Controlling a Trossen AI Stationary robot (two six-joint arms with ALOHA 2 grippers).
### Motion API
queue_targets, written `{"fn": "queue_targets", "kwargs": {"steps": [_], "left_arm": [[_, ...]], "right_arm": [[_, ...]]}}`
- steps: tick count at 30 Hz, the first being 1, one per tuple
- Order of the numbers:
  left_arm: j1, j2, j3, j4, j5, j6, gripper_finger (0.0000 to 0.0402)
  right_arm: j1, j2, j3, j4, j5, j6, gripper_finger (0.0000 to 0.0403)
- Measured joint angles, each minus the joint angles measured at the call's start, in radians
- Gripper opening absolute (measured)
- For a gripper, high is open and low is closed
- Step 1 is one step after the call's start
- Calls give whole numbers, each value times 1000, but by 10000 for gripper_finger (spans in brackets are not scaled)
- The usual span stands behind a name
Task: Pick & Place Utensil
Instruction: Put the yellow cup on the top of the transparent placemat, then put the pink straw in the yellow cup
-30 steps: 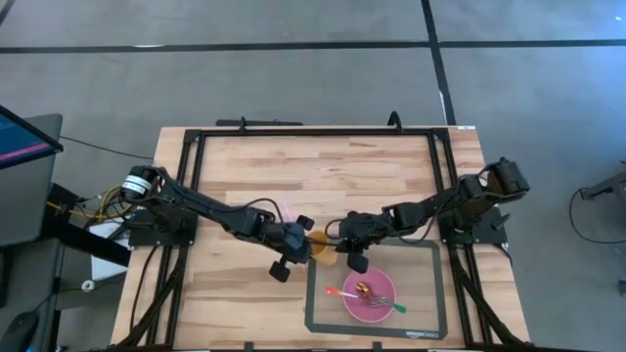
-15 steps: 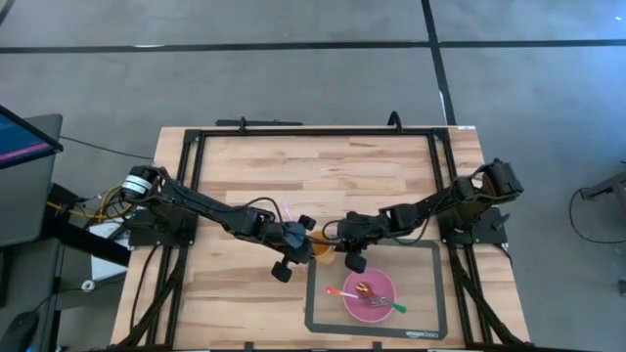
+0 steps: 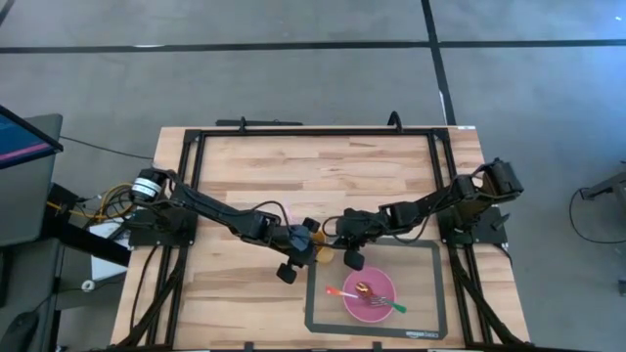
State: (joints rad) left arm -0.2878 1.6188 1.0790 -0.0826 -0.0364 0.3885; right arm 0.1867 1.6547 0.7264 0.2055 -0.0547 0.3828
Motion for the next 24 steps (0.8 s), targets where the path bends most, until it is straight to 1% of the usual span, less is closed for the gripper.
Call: {"fn": "queue_targets", "kwargs": {"steps": [6,17,24], "left_arm": [[-1,-24,0,29,-21,0,102],[-2,-41,1,39,-23,0,104],[-11,-41,0,40,-23,-3,104]], "right_arm": [[0,0,0,-20,-1,0,0],[2,-1,0,-46,-1,0,0],[2,-75,-1,-134,0,1,0]]}}
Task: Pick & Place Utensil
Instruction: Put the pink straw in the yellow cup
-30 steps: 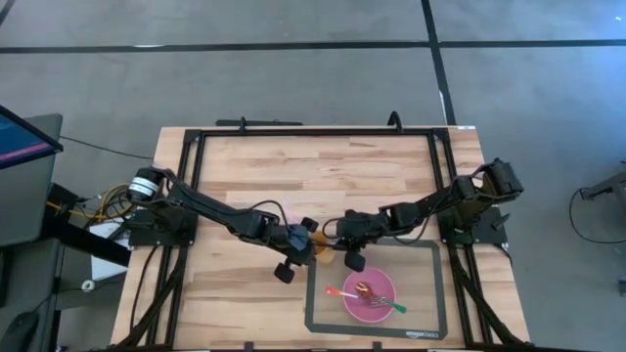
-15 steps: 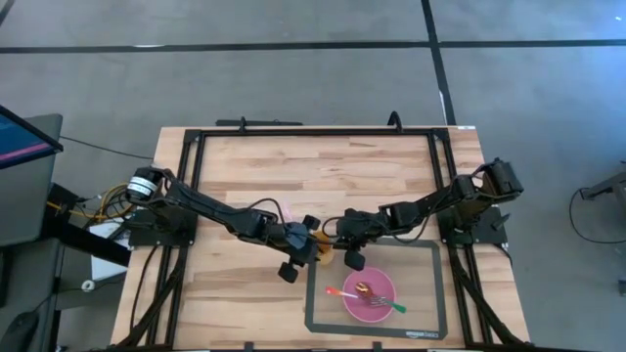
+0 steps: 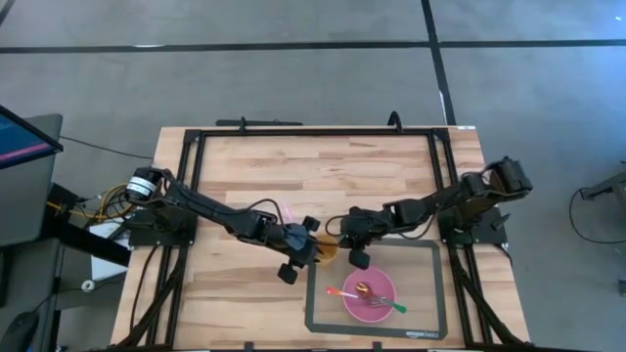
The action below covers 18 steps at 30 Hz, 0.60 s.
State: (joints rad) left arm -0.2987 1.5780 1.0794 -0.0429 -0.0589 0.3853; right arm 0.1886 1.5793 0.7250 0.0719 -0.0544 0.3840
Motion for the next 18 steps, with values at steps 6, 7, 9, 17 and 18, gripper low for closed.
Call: {"fn": "queue_targets", "kwargs": {"steps": [6,7,9,17,18], "left_arm": [[-37,0,0,1,0,0,104],[-44,0,0,1,0,0,104],[-53,0,0,3,0,0,104],[-95,-68,-2,-1,-118,1,104],[-104,-93,-2,-3,-149,1,104]], "right_arm": [[0,-92,1,-13,33,-1,0],[0,-105,1,-24,42,-5,0],[0,-132,1,-29,57,-28,0],[0,-220,1,-31,63,-69,0],[0,-229,1,-31,63,-77,0]]}}
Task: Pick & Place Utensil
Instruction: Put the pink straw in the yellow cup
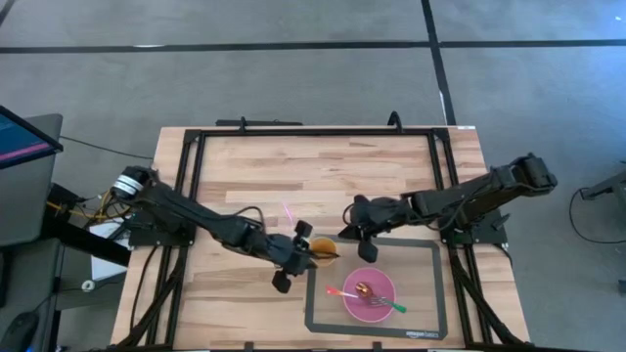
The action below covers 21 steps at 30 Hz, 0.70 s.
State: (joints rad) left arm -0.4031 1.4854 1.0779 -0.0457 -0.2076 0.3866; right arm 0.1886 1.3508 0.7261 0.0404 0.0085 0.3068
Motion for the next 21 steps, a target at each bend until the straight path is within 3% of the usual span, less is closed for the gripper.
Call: {"fn": "queue_targets", "kwargs": {"steps": [5,13,21], "left_arm": [[-14,-127,-5,-8,-98,-111,104],[27,-304,-123,-38,-116,-419,104],[65,-397,-261,-41,-277,-694,104]], "right_arm": [[0,-41,0,-3,52,-25,0],[-3,-90,0,-4,156,-80,0],[-3,-103,0,-12,332,-150,28]]}}
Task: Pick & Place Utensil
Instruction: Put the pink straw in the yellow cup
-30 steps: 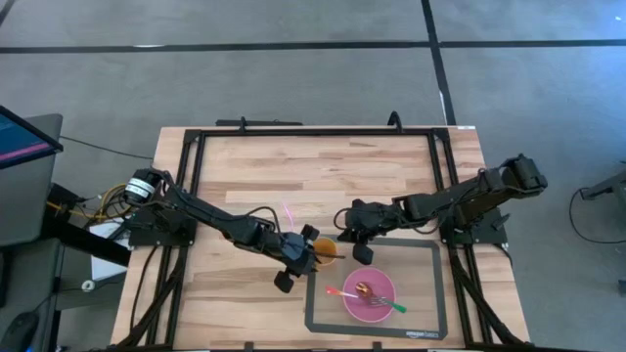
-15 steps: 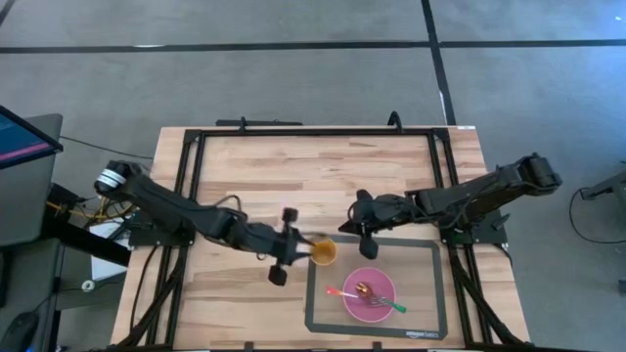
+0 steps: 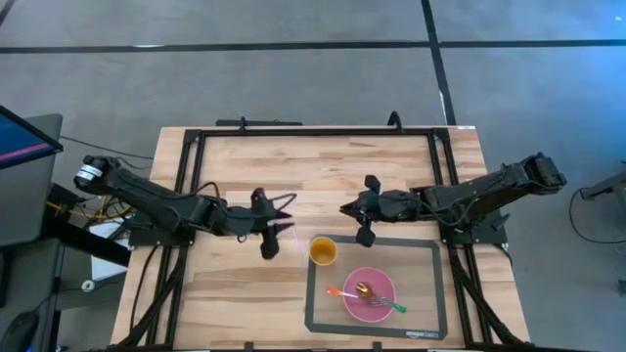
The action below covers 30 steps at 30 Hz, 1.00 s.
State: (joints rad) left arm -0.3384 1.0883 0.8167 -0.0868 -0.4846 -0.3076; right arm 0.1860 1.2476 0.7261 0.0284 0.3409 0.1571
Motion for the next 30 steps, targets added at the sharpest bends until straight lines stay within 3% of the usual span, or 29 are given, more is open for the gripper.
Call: {"fn": "queue_targets", "kwargs": {"steps": [4,17,30], "left_arm": [[49,-12,-55,-1,-73,-100,104],[317,15,-260,25,-43,-379,104],[339,225,-344,305,-29,-390,104]], "right_arm": [[-5,0,0,-14,4,44,51],[-11,0,0,-44,4,76,115],[-67,0,0,-44,4,26,146]]}}
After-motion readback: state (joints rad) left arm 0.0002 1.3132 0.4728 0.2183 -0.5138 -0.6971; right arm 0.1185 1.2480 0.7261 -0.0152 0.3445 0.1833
